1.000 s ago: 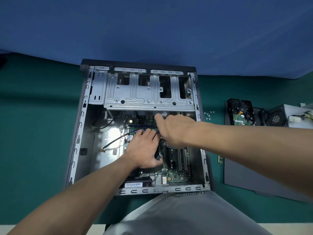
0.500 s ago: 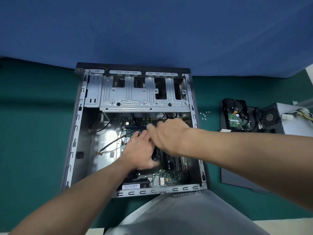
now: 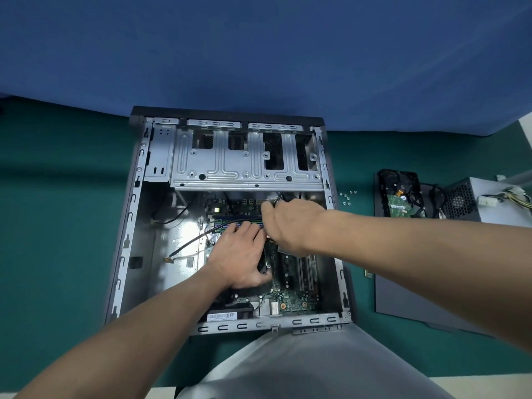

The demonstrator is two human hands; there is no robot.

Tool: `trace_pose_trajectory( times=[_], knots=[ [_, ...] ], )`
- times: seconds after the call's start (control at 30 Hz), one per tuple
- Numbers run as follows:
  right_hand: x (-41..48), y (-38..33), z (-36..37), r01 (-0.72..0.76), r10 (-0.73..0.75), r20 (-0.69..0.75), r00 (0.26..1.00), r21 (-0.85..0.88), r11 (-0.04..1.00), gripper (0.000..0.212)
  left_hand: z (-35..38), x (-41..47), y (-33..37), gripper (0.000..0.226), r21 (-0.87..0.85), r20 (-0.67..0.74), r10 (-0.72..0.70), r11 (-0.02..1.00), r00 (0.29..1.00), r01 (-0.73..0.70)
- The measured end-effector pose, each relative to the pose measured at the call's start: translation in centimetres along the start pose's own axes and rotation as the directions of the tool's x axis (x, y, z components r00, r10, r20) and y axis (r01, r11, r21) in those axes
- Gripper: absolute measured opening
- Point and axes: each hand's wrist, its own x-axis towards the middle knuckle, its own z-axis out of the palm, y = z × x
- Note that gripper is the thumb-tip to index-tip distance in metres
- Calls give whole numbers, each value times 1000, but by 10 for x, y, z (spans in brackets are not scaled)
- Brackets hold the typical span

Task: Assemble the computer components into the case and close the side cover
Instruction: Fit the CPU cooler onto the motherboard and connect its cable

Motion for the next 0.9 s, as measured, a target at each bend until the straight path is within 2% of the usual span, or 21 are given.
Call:
trace_pose_trajectory(
  times=[0.07,0.1,0.13,0.17,0.2,0.27,0.3,0.33,0.37,0.43,0.47,0.53,0.6,0.63,0.67,0.7,0.77,0.8,0.83,0.9],
  knots=[
    [-2,3,2,168,-215,-170,962,-256,952,22,0,0,0,92,7,21,0,1000,1000,0],
    [-3,5,3,244,-324,-193,926,-350,904,19,1,0,0,92,11,25,1,1000,1000,-2],
    [-4,6,4,295,-392,-198,899,-388,873,19,1,0,0,91,13,29,3,1000,1000,-3],
    [-4,5,5,301,-397,-196,897,-387,872,19,1,0,0,91,12,32,4,1000,999,-5],
    [-3,4,6,265,-343,-204,917,-329,906,18,1,0,0,91,11,27,4,1000,1000,-5],
    [-2,1,2,49,-42,-173,984,31,998,9,1,0,0,89,10,-2,2,1000,1000,-2],
    [1,2,1,-91,113,-83,990,230,969,4,2,0,0,87,8,-14,3,1000,1000,-2],
    [6,3,-1,-186,196,6,981,351,918,5,2,0,0,87,5,-21,6,1000,1000,-5],
    [9,4,-2,-219,211,64,975,377,900,6,2,0,0,88,2,-21,9,1000,1000,-9],
    [8,4,-4,-181,153,117,981,280,943,9,2,0,0,90,1,-17,6,1000,1000,-6],
    [4,2,-6,-124,106,104,989,187,974,19,2,0,0,90,6,-15,4,1000,1000,-4],
    [0,2,-5,51,-54,-32,998,-67,996,26,1,0,0,90,12,4,1,1000,1000,-1],
    [-4,4,-4,239,-292,-134,947,-311,920,15,1,0,0,91,16,19,3,1000,1000,-3],
    [-4,5,-3,294,-366,-143,919,-368,882,17,1,0,0,91,16,21,5,1000,1000,-5],
    [-4,5,-2,306,-379,-141,915,-373,876,19,1,0,0,92,16,18,6,1000,1000,-6],
    [-3,4,0,273,-329,-142,934,-313,909,20,0,0,0,91,13,12,7,1000,1000,-7],
    [-1,4,0,76,-70,-140,988,39,996,14,1,0,0,88,6,-15,6,1000,1000,-6],
    [2,5,2,-45,72,-109,991,228,973,14,1,0,0,86,4,-31,7,1000,999,-7],
    [7,6,3,-127,155,-59,986,334,934,19,1,0,0,85,0,-38,10,1000,999,-10],
    [11,6,6,-156,165,0,986,343,926,16,1,0,0,86,0,-36,12,1000,999,-13]
  ],
)
